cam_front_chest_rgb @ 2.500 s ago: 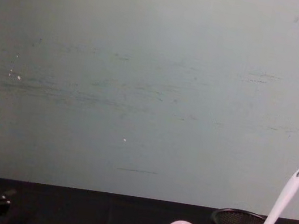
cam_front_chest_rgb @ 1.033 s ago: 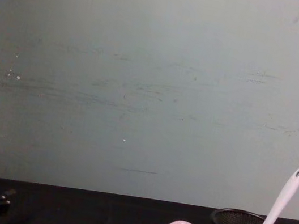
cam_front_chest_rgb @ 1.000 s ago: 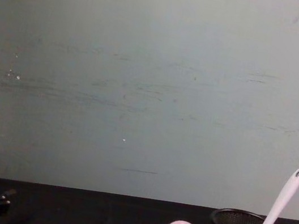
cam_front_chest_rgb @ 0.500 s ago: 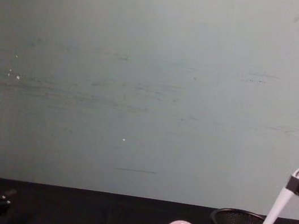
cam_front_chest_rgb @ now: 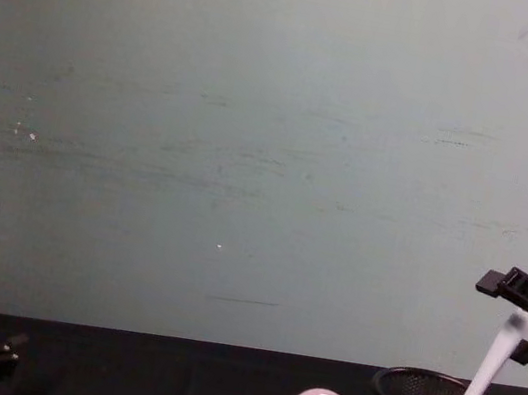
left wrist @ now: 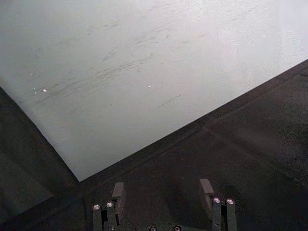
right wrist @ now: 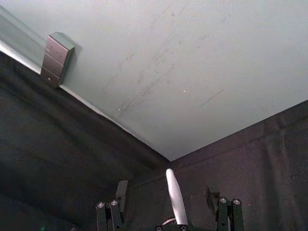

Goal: Use the one hand to pick up the spoon and stir the clear water in the bowl.

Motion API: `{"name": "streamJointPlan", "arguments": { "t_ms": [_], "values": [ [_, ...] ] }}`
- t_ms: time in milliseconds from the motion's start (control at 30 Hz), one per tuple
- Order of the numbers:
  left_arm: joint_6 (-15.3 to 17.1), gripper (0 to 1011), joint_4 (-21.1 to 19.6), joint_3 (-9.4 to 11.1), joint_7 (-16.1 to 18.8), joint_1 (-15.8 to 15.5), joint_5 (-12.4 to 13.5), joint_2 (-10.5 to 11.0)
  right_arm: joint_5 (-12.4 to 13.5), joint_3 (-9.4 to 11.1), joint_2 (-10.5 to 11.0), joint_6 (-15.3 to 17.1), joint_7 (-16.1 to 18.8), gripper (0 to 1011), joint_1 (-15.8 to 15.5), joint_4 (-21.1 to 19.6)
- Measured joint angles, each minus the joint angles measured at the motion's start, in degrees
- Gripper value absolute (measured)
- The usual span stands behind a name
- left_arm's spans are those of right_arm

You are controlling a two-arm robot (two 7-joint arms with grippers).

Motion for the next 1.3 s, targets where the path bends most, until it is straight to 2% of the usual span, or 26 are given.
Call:
{"name": "streamJointPlan", "arguments": {
  "t_ms": [167, 300, 433, 600, 667, 900, 933, 1033, 1067, 1300],
  "values": [
    [0.0, 1011, 0.0, 0.0, 0.0, 0.0, 0.0, 0.0, -0.31, -1.26, 0.14, -1.08, 1.22, 1002, 1.26, 1.57],
    [0.0, 1011, 0.0, 0.0, 0.0, 0.0, 0.0, 0.0, -2.35, -2.59, 0.95, -4.49, 2.89, 1003, 1.51, 2.29],
    [0.0, 1011, 0.0, 0.0, 0.0, 0.0, 0.0, 0.0, -3.26, -3.32, 1.63, -6.71, 4.58, 1003, 1.47, 3.02],
    [0.0, 1011, 0.0, 0.0, 0.0, 0.0, 0.0, 0.0, -2.77, -3.52, 2.09, -8.37, 5.87, 927, 1.4, 3.88],
    [0.0, 1011, 0.0, 0.0, 0.0, 0.0, 0.0, 0.0, -2.49, -3.57, 2.26, -8.62, 6.04, 841, 1.25, 3.89],
    [0.0, 1011, 0.0, 0.0, 0.0, 0.0, 0.01, 0.0, -1.54, -4.05, 3.34, -9.02, 6.02, 658, 0.46, 2.94],
    [0.0, 1011, 0.0, 0.0, 0.0, 0.0, 0.0, 0.0, -1.52, -4.24, 3.63, -9.11, 5.87, 599, 0.24, 2.48],
    [0.0, 1011, 0.0, 0.0, 0.0, 0.0, 0.01, 0.0, -1.37, -4.52, 4.08, -9.23, 5.81, 536, -0.07, 1.85],
    [0.0, 1011, 0.0, 0.0, 0.0, 0.0, 0.0, 0.0, -1.18, -4.7, 4.35, -9.27, 5.8, 476, -0.18, 1.57],
    [0.0, 1011, 0.0, 0.0, 0.0, 0.0, 0.0, 0.0, -0.62, -5.57, 5.16, -9.69, 5.46, 273, -0.15, 1.06]
  ]
}}
